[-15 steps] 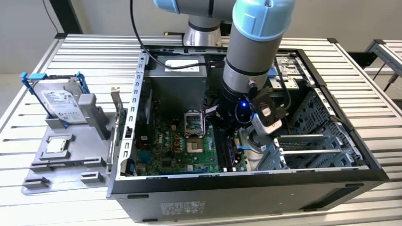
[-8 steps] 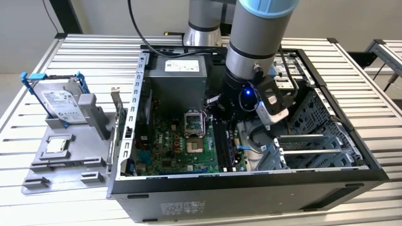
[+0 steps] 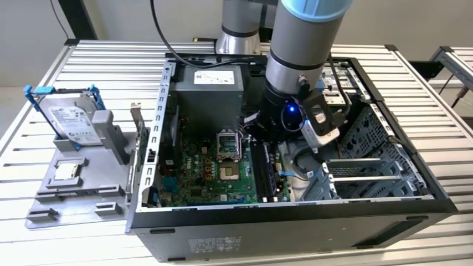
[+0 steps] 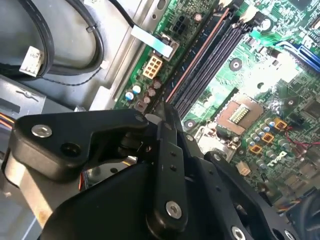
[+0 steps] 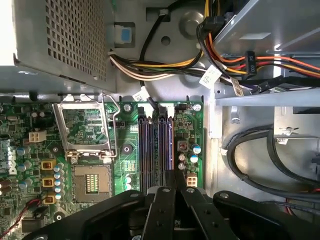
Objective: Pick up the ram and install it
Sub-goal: 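Press down the ram until it locks into place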
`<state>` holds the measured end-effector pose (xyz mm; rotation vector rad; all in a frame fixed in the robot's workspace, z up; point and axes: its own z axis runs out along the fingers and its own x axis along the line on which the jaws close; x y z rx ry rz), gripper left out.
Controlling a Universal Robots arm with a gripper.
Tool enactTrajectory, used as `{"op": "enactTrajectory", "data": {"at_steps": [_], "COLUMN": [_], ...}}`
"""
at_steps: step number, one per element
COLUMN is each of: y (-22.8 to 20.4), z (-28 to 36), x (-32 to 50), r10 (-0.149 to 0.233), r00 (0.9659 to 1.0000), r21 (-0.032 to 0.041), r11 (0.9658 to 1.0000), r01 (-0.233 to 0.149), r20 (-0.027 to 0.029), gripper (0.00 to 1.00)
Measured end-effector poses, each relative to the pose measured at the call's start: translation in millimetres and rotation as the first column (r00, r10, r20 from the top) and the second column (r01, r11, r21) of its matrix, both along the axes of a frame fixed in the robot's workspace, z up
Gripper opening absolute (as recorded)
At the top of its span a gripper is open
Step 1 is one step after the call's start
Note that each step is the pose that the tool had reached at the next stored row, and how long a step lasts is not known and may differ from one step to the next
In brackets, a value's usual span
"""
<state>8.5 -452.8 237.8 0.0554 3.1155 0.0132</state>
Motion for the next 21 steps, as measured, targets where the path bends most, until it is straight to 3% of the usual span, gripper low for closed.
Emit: {"op": "enactTrajectory", "data": {"at_steps": [13, 14, 16, 17, 19, 21], "y": [0.0, -0.5, -0.8, -0.7, -0.7, -0.8], "z": [0.0, 0.2, 0.0, 0.0, 0.0, 0.2], "x": [0.0, 0.2, 0.3, 0.3, 0.2, 0.3], "r10": [0.0, 0.0, 0.0, 0.0, 0.01, 0.046], "r00": [1.0, 1.0, 1.0, 1.0, 0.9999, 0.9989], "r21": [-0.0001, 0.0068, 0.0423, 0.0468, 0.0471, 0.047], "r11": [1.0, 1.0, 0.9991, 0.9989, 0.9988, 0.9978], "r01": [0.0, 0.0, 0.0, 0.0, -0.01, -0.046], "r20": [-0.0001, -0.0005, -0.0009, -0.0009, -0.0009, -0.0009], "gripper": [0.0, 0.0, 0.0, 0.0, 0.0, 0.0]}}
